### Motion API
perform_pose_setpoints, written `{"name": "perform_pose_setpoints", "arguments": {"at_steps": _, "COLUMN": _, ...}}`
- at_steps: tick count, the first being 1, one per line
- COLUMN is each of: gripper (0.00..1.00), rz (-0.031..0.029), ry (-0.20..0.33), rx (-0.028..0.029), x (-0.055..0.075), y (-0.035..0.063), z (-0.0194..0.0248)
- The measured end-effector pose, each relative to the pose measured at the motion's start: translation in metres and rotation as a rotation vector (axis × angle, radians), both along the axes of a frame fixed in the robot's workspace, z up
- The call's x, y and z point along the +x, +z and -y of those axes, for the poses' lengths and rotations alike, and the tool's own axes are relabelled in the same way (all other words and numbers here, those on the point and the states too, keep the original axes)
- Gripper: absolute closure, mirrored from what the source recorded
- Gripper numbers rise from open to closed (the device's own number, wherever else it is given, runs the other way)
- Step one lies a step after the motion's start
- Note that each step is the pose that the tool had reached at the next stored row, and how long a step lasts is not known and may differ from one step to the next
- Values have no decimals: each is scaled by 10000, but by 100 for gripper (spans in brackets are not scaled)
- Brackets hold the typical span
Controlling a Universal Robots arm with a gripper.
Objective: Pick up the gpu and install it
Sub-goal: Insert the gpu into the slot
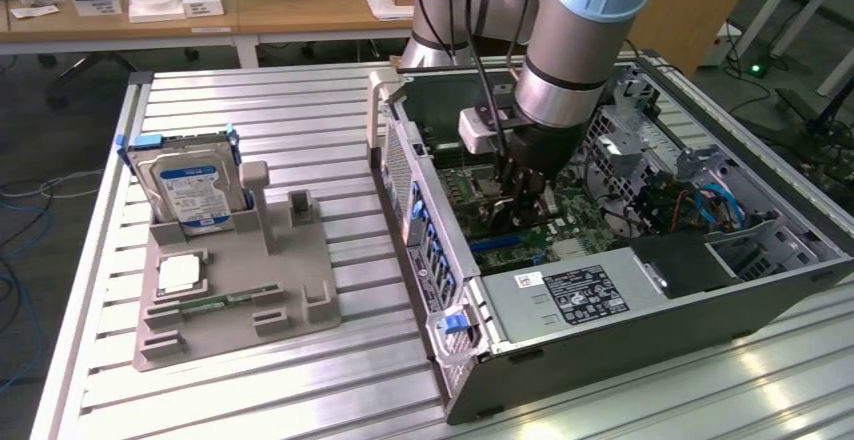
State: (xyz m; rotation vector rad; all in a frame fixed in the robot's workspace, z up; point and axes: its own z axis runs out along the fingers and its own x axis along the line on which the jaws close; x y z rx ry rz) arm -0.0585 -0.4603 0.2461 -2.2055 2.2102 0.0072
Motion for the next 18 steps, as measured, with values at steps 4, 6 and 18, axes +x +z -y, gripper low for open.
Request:
{"name": "perform_pose_setpoints", "arguments": {"at_steps": 4, "gripper": 71, "rz": 1, "ry": -2, "rx": 1, "x": -5, "y": -34, "z": 0}}
{"name": "perform_pose_setpoints", "arguments": {"at_steps": 6, "gripper": 71, "rz": 1, "ry": -1, "rx": 1, "x": -7, "y": -47, "z": 0}}
{"name": "perform_pose_setpoints", "arguments": {"at_steps": 18, "gripper": 71, "rz": 1, "ry": -1, "rx": 2, "x": -15, "y": -182, "z": 0}}
